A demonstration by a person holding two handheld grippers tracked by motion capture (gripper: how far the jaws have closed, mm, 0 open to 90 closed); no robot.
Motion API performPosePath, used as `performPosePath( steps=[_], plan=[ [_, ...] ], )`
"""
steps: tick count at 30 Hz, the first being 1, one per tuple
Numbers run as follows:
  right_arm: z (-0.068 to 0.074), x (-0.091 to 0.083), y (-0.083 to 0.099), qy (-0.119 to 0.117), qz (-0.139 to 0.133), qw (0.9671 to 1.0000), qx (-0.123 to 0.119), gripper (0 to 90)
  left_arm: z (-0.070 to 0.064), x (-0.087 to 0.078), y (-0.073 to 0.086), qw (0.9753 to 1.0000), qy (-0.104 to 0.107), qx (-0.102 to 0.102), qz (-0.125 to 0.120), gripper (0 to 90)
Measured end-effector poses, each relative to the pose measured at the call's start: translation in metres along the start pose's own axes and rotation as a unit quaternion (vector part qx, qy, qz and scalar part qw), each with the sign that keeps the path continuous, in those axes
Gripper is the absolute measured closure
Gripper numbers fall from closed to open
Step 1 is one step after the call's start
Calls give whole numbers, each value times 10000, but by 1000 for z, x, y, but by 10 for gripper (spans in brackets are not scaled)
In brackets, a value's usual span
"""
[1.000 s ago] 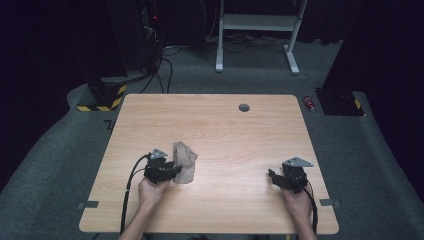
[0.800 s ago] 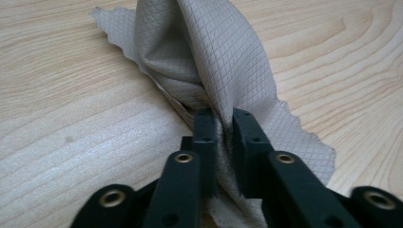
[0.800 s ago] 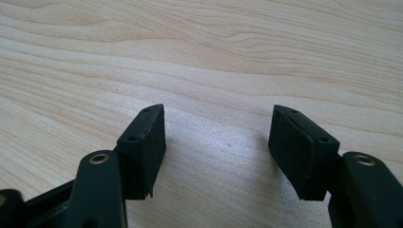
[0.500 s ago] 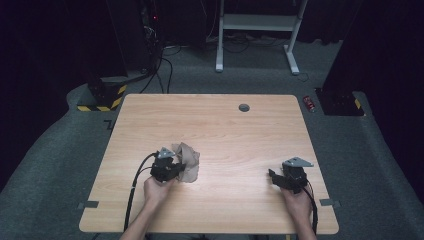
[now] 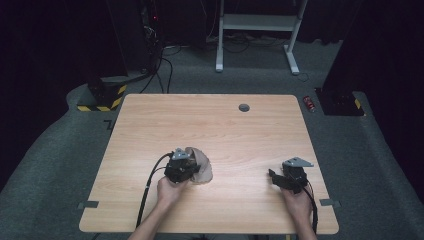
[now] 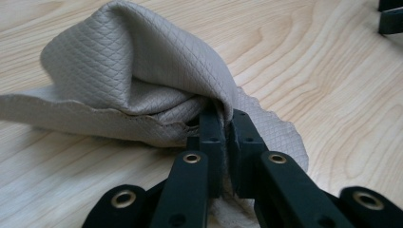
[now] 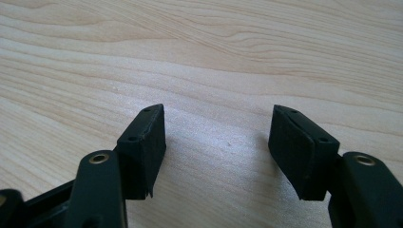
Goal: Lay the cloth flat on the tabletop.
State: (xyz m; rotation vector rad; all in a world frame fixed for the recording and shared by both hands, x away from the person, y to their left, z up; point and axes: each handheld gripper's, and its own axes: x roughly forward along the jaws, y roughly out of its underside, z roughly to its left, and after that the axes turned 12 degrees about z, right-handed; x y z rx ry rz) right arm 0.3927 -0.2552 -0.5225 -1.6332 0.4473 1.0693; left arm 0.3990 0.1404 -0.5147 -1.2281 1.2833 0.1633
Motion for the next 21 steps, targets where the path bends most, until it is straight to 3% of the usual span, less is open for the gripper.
performPosePath(
  steps=[3, 7, 12, 17, 21],
  plan=[
    [0, 0, 0, 1, -1, 10000, -2, 372, -4, 3, -4, 10000, 24, 79, 34, 854],
    [0, 0, 0, 2, 0, 10000, -2, 372, -21, 11, -18, 9992, 126, 385, 2, 854],
    [0, 0, 0, 5, -3, 10000, -14, 372, -36, 22, -23, 9977, 305, 596, 47, 853],
    [0, 0, 0, -9, -8, 10000, -30, 388, -42, 25, -23, 9975, 394, 591, 44, 828],
    [0, 0, 0, -29, -25, 10000, -58, 408, -42, 20, -22, 9974, 393, 607, 68, 715]
  ],
)
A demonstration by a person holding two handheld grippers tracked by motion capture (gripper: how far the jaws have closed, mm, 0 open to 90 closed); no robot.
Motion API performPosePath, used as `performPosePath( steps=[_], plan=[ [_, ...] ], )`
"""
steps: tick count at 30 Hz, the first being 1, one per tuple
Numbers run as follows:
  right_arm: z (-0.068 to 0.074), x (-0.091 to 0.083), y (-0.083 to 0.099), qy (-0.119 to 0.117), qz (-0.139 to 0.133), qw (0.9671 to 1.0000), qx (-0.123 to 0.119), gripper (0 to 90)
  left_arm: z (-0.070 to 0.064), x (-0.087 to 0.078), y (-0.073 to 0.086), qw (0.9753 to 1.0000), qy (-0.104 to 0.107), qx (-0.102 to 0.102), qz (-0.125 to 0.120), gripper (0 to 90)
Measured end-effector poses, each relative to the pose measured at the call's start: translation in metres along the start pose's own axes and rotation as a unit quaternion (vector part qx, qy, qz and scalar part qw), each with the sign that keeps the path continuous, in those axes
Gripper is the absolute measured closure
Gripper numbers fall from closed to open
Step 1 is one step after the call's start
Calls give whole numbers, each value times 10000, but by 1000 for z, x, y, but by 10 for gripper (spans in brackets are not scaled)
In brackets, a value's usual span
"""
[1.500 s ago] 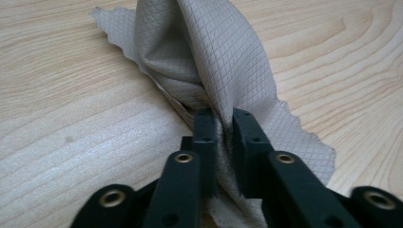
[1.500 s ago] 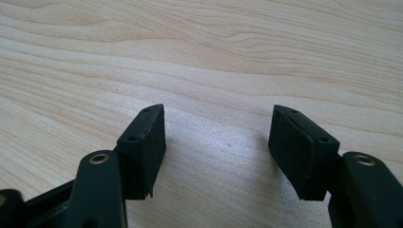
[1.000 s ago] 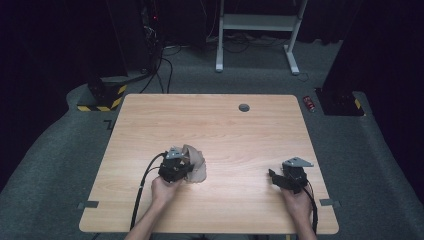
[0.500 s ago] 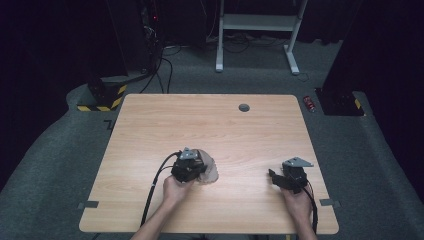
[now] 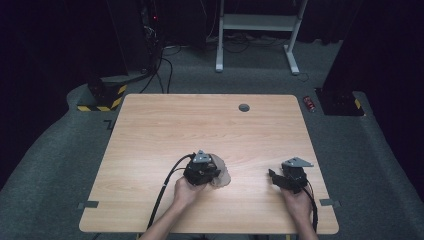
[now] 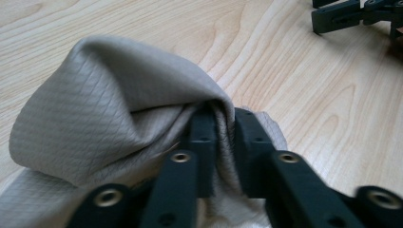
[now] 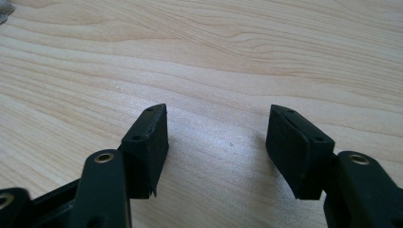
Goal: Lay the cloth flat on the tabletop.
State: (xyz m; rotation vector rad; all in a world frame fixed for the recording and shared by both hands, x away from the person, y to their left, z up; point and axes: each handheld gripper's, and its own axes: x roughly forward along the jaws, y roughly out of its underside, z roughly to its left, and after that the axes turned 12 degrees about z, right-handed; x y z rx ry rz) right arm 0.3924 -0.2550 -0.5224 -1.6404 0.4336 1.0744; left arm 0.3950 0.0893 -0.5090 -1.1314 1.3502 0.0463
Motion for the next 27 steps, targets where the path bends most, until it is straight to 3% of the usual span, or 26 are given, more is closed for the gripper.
performPosePath(
  steps=[4, 7, 9, 10, 14, 21, 27],
  plan=[
    [0, 0, 0, 50, -11, 10000, 84, 463, -1, -11, 2, 10000, -88, -19, 18, 631],
    [3, -3, -2, 59, 99, 9997, 211, 530, 0, -25, 5, 9998, -128, -87, -105, 576],
    [4, -3, -3, -51, 101, 9996, 255, 546, 0, -29, 6, 9997, -159, -99, -126, 569],
    [10, -3, -4, -273, 52, 9992, 274, 574, 2, -33, 9, 9994, -287, -131, -105, 568],
    [31, -4, -12, -628, -76, 9980, -90, 620, 9, -37, 15, 9986, -371, -360, -103, 573],
    [70, 0, -28, -1181, -185, 9912, -571, 662, 8, -29, 21, 9983, -483, -327, 65, 579],
    [94, 5, -38, -1402, -159, 9864, -848, 671, 7, -23, 21, 9971, -682, -268, 201, 613]
  ],
)
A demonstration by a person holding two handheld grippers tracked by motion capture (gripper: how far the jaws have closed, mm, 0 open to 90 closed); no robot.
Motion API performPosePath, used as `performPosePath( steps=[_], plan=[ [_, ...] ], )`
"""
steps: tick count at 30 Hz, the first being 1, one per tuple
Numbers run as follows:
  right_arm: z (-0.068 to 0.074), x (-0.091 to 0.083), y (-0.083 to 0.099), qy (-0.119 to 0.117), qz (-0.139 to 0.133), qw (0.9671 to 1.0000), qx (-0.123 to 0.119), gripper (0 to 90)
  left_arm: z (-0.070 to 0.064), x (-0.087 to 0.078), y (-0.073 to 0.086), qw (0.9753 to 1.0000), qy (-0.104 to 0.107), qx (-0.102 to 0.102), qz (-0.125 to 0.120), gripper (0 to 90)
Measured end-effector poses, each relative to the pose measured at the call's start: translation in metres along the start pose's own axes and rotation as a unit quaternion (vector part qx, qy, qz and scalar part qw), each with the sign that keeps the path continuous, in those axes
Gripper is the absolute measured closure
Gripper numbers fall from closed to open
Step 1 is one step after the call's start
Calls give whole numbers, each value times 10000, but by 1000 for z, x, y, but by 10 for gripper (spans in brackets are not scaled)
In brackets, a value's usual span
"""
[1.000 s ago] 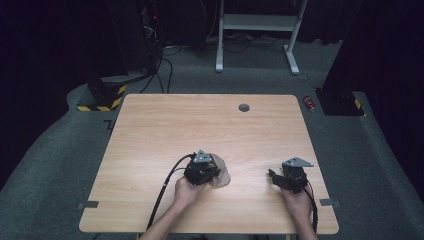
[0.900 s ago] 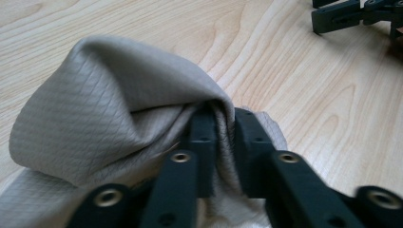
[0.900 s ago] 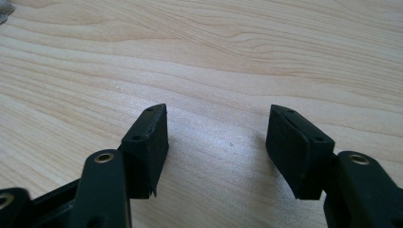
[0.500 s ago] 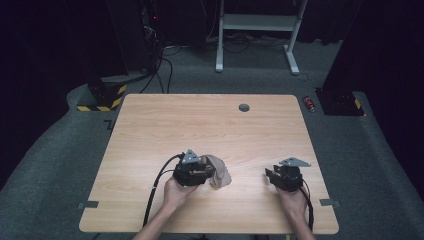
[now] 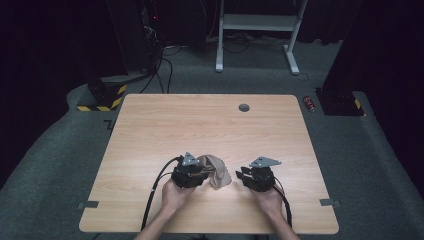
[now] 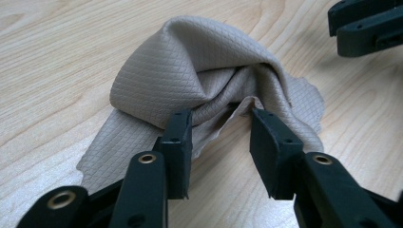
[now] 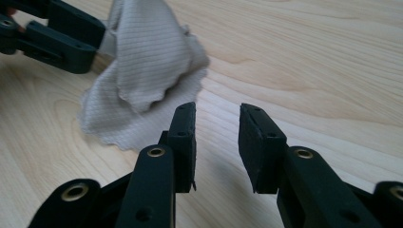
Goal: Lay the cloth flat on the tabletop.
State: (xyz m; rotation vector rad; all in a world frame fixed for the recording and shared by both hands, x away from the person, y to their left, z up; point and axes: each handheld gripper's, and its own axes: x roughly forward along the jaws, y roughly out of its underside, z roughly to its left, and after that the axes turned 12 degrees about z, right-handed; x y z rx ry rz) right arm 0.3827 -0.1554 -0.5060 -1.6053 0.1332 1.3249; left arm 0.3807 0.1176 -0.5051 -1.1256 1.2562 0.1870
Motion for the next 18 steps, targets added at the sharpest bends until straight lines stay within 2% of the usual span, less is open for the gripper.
performPosePath(
  steps=[7, 8, 12, 13, 14, 15, 16, 18],
  plan=[
    [14, 16, -5, -80, 199, 9996, -163, 692, -2, 5, 1, 9996, -140, 151, 201, 721],
    [17, 19, -7, -111, 247, 9993, -242, 705, -2, 6, 1, 9994, -170, 188, 243, 756],
    [20, 22, -8, -119, 301, 9991, -291, 750, -3, 7, 1, 9990, -240, 254, 294, 844],
    [21, 23, -8, -87, 326, 9988, -361, 774, -3, 7, 1, 9987, -271, 310, 315, 844],
    [22, 26, -8, -27, 403, 9983, -409, 841, -3, 7, 2, 9984, -301, 339, 332, 894],
    [22, 26, -8, -27, 403, 9983, -409, 841, -3, 7, 2, 9984, -301, 339, 332, 897],
    [22, 26, -8, -5, 437, 9982, -421, 892, -2, 6, 2, 9986, -276, 327, 323, 898],
    [21, 25, -8, 9, 455, 9980, -442, 896, -2, 4, 2, 9983, -292, 374, 333, 900]
  ],
)
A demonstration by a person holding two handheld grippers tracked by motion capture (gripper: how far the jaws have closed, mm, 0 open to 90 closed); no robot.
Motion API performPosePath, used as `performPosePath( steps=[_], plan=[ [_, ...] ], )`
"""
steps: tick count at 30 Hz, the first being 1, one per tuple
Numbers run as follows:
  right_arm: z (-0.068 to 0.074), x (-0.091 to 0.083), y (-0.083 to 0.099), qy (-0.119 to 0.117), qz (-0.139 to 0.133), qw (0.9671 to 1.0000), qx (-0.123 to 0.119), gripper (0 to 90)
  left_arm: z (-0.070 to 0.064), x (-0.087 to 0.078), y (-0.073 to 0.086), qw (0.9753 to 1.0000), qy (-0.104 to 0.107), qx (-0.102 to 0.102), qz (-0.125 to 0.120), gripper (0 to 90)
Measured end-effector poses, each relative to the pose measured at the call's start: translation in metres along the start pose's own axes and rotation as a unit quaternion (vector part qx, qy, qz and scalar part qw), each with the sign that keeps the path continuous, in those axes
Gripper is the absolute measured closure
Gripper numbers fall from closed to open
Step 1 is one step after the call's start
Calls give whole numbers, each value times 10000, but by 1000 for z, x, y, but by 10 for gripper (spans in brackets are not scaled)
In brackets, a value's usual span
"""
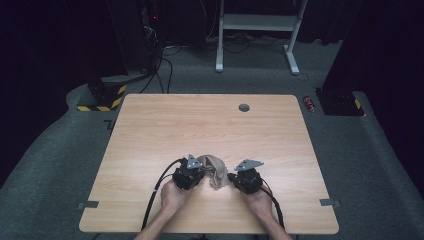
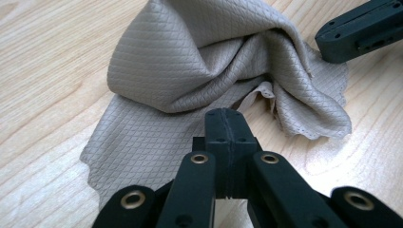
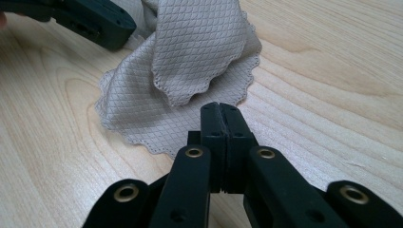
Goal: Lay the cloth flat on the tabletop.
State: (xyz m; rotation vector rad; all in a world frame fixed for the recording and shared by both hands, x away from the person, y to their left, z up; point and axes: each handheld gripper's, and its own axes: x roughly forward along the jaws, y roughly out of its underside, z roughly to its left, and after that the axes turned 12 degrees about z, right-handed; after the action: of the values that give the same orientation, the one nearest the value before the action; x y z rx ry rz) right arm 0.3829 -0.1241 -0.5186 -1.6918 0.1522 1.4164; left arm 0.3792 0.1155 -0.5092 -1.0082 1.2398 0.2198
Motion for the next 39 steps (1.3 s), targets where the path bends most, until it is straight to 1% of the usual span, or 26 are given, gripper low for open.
performPosePath(
  steps=[2, 4, 5, 7, 8, 10, 11, 13, 16, 17, 19, 21, 22, 24, 25, 26, 27, 28, 30, 31, 32, 33, 36, 39],
  plan=[
    [-1, -1, 0, 10, 9, 10000, -13, 898, 0, -3, 1, 10000, -35, 35, -9, 900],
    [-2, -4, 1, 26, -44, 10000, -24, 899, 1, -6, 2, 9999, -74, 74, -25, 900],
    [-2, -6, 2, 20, -52, 10000, 28, 899, 1, -8, 3, 10000, -59, 52, -40, 900],
    [-5, -9, 2, 29, -102, 9999, 45, 899, 2, -11, 4, 9999, -90, 66, -50, 900],
    [-5, -11, 3, 25, -121, 9999, 101, 899, 4, -13, 5, 9999, -116, 72, -46, 900],
    [-7, -14, 4, 63, -148, 9998, 91, 899, 5, -15, 8, 9999, -124, 43, -64, 900],
    [-9, -16, 6, 95, -144, 9998, 101, 899, 7, -17, 9, 9998, -177, 57, -62, 900],
    [-13, -18, 8, 128, -179, 9997, 132, 899, 7, -18, 10, 9998, -165, 64, -50, 900],
    [-16, -21, 12, 150, -176, 9995, 208, 900, 9, -22, 16, 9997, -210, 87, -32, 900],
    [-19, -24, 18, 178, -179, 9994, 254, 899, 9, -24, 19, 9998, -202, 74, -45, 900],
    [-21, -26, 22, 194, -157, 9993, 263, 900, 10, -26, 24, 9998, -159, 66, -31, 900],
    [-21, -27, 24, 201, -129, 9994, 248, 900, 8, -26, 26, 9999, -125, 47, -38, 900],
    [-21, -27, 29, 225, -85, 9995, 201, 900, 5, -27, 30, 9999, -89, 80, -13, 900],
    [-20, -27, 32, 218, -55, 9995, 202, 899, 3, -26, 32, 9999, -18, 110, 49, 900],
    [-20, -27, 33, 224, -31, 9995, 216, 899, 1, -26, 33, 9999, 34, 86, 48, 899],
    [-19, -27, 34, 220, -12, 9995, 224, 898, 1, -26, 34, 9999, 34, 110, 51, 895],
    [-19, -27, 34, 215, -16, 9996, 206, 896, 2, -27, 34, 9999, 86, 102, 36, 865],
    [-19, -28, 33, 218, -34, 9996, 203, 890, 3, -28, 34, 9999, 148, 36, -15, 825],
    [-18, -30, 30, 207, -117, 9995, 197, 834, 8, -31, 32, 9998, 140, -100, -113, 748],
    [-18, -31, 29, 188, -162, 9994, 229, 816, 11, -32, 30, 9998, 64, -148, -148, 716],
    [-17, -31, 27, 175, -202, 9994, 221, 800, 11, -32, 30, 9998, 64, -148, -148, 686],
    [-17, -31, 24, 172, -218, 9994, 211, 786, 15, -33, 26, 9995, -109, -250, -162, 666],
    [-14, -27, 16, 252, -221, 9993, 171, 743, 20, -30, 20, 9984, -442, -345, -112, 604],
    [-13, -19, 8, 278, -138, 9993, 221, 725, 26, -23, 15, 9969, -587, -530, -62, 556]
  ],
)
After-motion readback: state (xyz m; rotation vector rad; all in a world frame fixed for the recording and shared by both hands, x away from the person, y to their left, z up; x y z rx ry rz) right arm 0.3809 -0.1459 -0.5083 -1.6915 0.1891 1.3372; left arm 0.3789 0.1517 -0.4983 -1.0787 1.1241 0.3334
